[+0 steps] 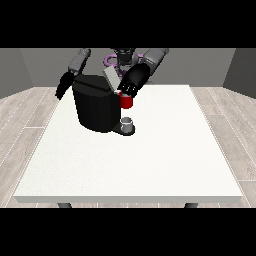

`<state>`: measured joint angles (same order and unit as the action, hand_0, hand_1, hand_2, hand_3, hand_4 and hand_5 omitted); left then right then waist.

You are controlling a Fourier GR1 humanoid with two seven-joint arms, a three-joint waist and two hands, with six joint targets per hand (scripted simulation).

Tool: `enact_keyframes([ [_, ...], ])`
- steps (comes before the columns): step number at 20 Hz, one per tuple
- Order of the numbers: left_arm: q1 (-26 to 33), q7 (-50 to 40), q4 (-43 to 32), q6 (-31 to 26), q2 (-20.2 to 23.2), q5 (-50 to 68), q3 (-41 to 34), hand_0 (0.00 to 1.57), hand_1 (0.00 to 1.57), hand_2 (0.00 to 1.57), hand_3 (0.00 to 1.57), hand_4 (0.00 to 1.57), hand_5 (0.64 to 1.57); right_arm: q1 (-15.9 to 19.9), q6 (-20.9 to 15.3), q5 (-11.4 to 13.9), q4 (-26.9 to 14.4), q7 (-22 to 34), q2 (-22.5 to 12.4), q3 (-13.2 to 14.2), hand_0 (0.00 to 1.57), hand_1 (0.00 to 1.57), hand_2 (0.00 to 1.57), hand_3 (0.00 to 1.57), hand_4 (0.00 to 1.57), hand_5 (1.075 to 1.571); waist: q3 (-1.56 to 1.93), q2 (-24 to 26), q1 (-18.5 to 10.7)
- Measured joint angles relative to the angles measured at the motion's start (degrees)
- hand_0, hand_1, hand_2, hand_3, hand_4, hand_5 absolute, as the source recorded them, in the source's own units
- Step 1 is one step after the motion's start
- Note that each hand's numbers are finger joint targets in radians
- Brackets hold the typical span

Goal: Insert the coffee pod into the coffee machine and close the lid

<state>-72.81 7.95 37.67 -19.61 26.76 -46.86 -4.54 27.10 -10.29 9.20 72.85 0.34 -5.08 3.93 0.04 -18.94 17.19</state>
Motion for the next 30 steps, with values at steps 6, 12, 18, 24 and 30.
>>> enact_keyframes([
  [6,0.7,1.3,-1.1,1.7,0.4,-1.4,0.4,1.12,1.12,1.14,0.98,0.00,1.571,0.0,0.1,0.2,1.1,0.6,0.0,-0.5,0.00,0.00,0.00,0.00,0.00,1.571,0.01,-0.5,0.7],
  [12,0.5,2.8,-1.5,3.8,0.5,-1.1,-0.9,1.25,1.25,1.21,0.96,0.00,1.571,0.3,-0.7,0.6,2.0,1.7,0.8,-1.0,0.00,0.00,0.00,0.00,0.00,1.571,0.02,-1.0,1.2],
  [18,-0.5,4.5,-1.5,4.5,1.3,-1.2,-1.6,1.23,1.23,1.21,0.97,0.00,1.571,0.9,-0.9,0.9,2.0,1.3,1.1,-1.3,0.00,0.00,0.00,0.00,0.00,1.571,0.00,-2.3,1.5],
  [24,-1.0,6.4,-0.9,5.5,2.5,-2.4,-1.1,1.04,1.04,1.05,0.74,0.00,1.571,1.5,-0.8,1.4,1.3,0.9,0.2,-1.0,0.00,0.00,0.00,0.00,0.07,1.571,0.00,-3.5,1.7],
  [30,-1.1,9.1,-1.1,7.0,4.4,-4.0,-0.6,0.00,0.00,0.69,0.55,0.00,1.571,1.7,-1.0,2.2,2.4,1.7,0.6,-1.9,0.00,0.00,0.00,0.00,0.16,1.571,0.03,-4.4,2.3],
])
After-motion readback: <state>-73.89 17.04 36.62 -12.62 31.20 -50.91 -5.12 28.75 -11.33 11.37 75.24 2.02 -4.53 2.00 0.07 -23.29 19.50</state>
